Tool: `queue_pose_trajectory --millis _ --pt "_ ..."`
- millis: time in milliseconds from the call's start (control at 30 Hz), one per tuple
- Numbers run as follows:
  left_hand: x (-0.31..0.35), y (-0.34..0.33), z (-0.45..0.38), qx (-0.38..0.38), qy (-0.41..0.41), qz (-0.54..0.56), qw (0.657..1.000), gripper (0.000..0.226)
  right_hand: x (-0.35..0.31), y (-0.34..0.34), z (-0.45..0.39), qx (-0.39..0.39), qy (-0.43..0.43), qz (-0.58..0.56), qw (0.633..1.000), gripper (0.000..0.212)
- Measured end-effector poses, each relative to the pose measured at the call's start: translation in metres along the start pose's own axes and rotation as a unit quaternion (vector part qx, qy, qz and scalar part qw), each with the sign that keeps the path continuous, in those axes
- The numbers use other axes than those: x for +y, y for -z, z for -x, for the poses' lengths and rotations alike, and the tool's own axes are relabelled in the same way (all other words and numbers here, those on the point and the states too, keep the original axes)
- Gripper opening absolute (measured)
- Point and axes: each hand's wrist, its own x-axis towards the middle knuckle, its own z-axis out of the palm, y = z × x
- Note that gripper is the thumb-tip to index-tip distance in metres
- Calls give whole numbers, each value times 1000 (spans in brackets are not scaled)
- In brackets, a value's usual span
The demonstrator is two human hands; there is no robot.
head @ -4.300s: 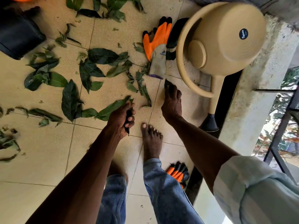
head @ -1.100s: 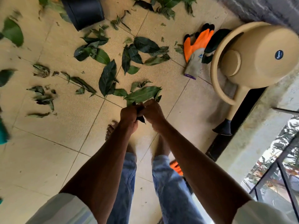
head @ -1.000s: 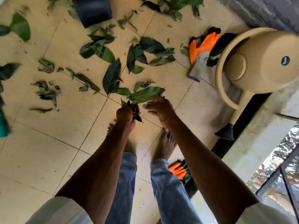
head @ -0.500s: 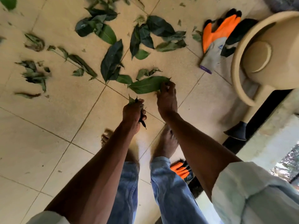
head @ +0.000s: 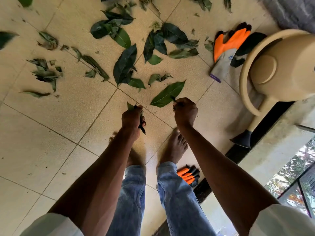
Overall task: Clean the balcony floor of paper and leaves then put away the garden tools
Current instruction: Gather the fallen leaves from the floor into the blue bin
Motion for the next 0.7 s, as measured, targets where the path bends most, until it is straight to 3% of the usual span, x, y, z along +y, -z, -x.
queue_pose_trajectory --millis 133,233,367,433,500,633,700 --pt "3 5 1 4 -2 0 1000 11 -15 -25 -6 -6 -2 -38 999 6" --pt "4 14 -5 9 -4 -11 1000 12 -14 -43 -18 -18 34 16 999 13" --pt "2 25 -16 22 -2 -18 1000 13 2 -66 -20 -81 90 205 971 74" --pt "0 28 -18 27 3 -12 1000 13 7 -73 -13 -92 105 239 961 84" --pt "-2 28 -18 23 4 -1 1000 13 13 -72 -4 -92 153 253 951 75" --pt "-1 25 -16 7 -2 -1 1000 13 22 -58 -3 -104 263 280 918 38" --pt "2 23 -15 4 -2 -2 1000 11 16 -48 -9 -127 281 300 903 38"
